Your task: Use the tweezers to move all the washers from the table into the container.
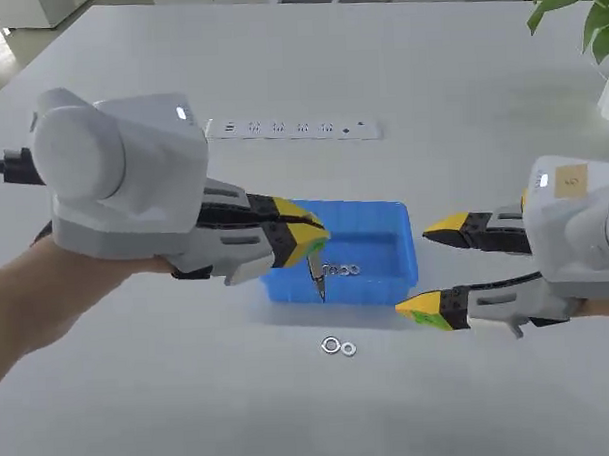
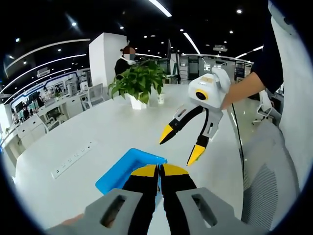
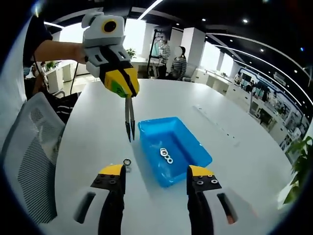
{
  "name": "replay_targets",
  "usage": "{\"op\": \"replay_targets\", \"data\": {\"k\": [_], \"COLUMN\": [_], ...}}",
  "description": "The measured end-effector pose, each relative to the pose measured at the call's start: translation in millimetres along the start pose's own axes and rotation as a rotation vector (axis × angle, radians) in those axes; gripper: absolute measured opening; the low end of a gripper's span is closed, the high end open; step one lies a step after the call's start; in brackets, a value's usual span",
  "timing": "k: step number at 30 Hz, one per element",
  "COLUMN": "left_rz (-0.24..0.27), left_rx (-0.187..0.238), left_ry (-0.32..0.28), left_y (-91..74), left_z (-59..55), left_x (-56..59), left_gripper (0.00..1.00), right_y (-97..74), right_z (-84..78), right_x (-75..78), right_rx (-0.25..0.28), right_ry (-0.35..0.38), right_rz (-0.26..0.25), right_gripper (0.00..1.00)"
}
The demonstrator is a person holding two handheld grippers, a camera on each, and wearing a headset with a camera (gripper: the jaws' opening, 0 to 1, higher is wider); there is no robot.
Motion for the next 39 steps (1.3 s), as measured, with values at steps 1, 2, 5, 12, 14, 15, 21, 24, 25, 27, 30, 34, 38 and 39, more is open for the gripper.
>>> {"op": "replay_targets", "data": {"k": [1, 2, 5, 12, 14, 15, 21, 24, 25, 27, 30, 34, 38, 39], "left_rz": [-0.001, -0.001, 0.002, -0.002, 0.003, 0.004, 0.003, 0.008, 0.007, 0.003, -0.013, -0.027, -0.04, -0.042], "left_rx": [0.0, -0.001, 0.003, 0.011, 0.021, 0.018, 0.024, 0.03, 0.028, 0.02, 0.013, -0.002, -0.008, -0.008], "left_ry": [-0.002, -0.003, 0.004, -0.012, -0.027, -0.03, -0.044, -0.043, -0.044, -0.039, -0.023, 0.006, 0.013, 0.013], "left_y": [0.1, 0.3, 0.6, 4.1, 5.1, 5.7, 6.9, 7.4, 8.1, 9.6, 13.8, 20.0, 22.7, 23.7], "left_z": [-1.1, -2.3, -6.7, -18.1, -22.4, -26.0, -34.2, -35.8, -37.2, -39.5, -42.2, -44.9, -45.7, -44.7], "left_x": [1.4, 3.0, 9.5, 18.6, 20.5, 21.9, 27.2, 26.3, 26.1, 26.1, 26.8, 27.3, 26.9, 27.7], "left_gripper": [0.06, 0.06, 0.06, 0.06, 0.06, 0.06, 0.06, 0.06, 0.06, 0.06, 0.06, 0.06, 0.06, 0.06], "right_y": [-0.7, -1.4, -3.1, -6.0, -7.0, -7.1, -8.0, -9.7, -10.1, -10.6, -11.4, -12.0, -12.3, -12.5], "right_z": [-1.4, -3.0, -8.5, -18.2, -20.0, -21.7, -33.3, -35.6, -36.0, -38.2, -40.6, -41.5, -49.2, -49.5], "right_x": [-1.0, -1.8, -8.1, -17.4, -20.9, -23.3, -34.6, -40.1, -40.7, -40.5, -41.8, -43.7, -49.1, -50.3], "right_rx": [0.002, 0.005, 0.006, -0.007, -0.002, -0.003, -0.021, -0.017, -0.016, -0.017, -0.02, -0.014, -0.05, -0.051], "right_ry": [0.009, 0.017, 0.036, 0.072, 0.085, 0.095, 0.128, 0.147, 0.148, 0.151, 0.162, 0.18, 0.147, 0.15], "right_rz": [-0.003, -0.008, 0.002, 0.02, 0.023, 0.028, 0.046, 0.054, 0.054, 0.053, 0.053, 0.053, 0.074, 0.08], "right_gripper": [0.52, 0.53, 0.58, 0.64, 0.65, 0.65, 0.68, 0.68, 0.68, 0.68, 0.68, 0.68, 0.67, 0.67]}}
Point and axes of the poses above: the centre of the closed fingertips' face, and the gripper's own axes: y roughly forward along the fingers, x roughly to its right, z roughly out of its top, the point moved 3 cm from there along -y, roughly backward along the fingers, and after that the axes turned 7 degrees about x, right-handed, at the moved point
